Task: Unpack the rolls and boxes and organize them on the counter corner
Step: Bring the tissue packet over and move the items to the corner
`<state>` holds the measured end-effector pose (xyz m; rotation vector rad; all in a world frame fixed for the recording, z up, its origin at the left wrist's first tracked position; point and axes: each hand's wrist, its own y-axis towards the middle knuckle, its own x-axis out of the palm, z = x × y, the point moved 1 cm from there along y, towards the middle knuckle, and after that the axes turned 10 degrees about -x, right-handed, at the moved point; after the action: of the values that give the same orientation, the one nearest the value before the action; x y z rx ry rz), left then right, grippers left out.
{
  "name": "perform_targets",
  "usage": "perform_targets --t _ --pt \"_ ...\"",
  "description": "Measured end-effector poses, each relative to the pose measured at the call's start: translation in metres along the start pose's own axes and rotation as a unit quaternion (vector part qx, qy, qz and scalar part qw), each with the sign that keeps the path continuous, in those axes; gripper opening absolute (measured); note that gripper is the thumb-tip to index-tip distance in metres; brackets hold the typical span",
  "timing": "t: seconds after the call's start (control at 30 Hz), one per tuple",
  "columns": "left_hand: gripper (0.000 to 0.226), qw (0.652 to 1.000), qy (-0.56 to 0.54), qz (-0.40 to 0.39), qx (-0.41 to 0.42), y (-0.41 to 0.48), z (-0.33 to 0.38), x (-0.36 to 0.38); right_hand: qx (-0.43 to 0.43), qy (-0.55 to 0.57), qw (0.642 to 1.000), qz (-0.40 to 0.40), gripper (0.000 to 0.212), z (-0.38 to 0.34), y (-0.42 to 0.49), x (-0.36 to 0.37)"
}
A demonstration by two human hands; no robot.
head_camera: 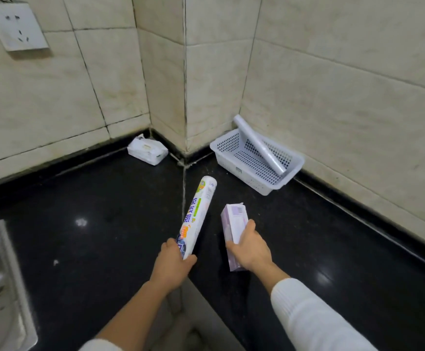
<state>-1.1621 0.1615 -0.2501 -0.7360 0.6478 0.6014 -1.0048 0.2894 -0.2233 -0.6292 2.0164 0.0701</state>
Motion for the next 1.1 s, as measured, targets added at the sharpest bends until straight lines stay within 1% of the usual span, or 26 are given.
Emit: perform_targets --t 0.23,0.5,0.57,0.7,0.8,0.87,0.97,1.03,1.1 --pt "0.057 1.000 0.022 -0.014 -0.015 0.079 0.012 -0.015 0.007 -0.013 1.000 -0.020 0.061 -0.023 0.088 0.012" --pt "0.061 0.998 0.060 -0.037 0.001 0.124 0.016 -0.019 0.043 -0.013 0.999 -0.024 0.060 -0.029 0.125 0.021" --pt "0.063 0.995 0.087 -0.040 0.008 0.127 0.015 -0.017 0.054 -0.012 0.998 -0.023 0.059 -0.031 0.126 0.022" --pt "0.070 0.981 0.189 -0.029 0.030 0.131 0.015 -0.014 0.071 -0.004 0.997 -0.018 0.061 -0.034 0.122 0.023" --pt "0.075 0.974 0.222 -0.036 0.036 0.135 0.020 -0.018 0.079 0.010 0.997 -0.008 0.059 -0.037 0.116 0.021" --pt "0.077 0.976 0.207 -0.043 0.045 0.138 0.025 -0.022 0.079 0.028 0.996 -0.002 0.056 -0.039 0.112 0.018" --pt "0.075 0.985 0.148 -0.028 0.079 0.144 0.034 -0.028 0.064 0.056 0.996 0.011 0.051 -0.040 0.106 0.009" --pt "0.066 0.987 0.089 0.001 0.133 0.143 0.044 -0.031 0.045 0.082 0.995 0.024 0.050 -0.040 0.102 0.001" --pt "0.057 0.983 -0.003 0.018 0.180 0.139 0.060 -0.032 0.020 0.113 0.993 0.041 0.053 -0.040 0.098 -0.009"
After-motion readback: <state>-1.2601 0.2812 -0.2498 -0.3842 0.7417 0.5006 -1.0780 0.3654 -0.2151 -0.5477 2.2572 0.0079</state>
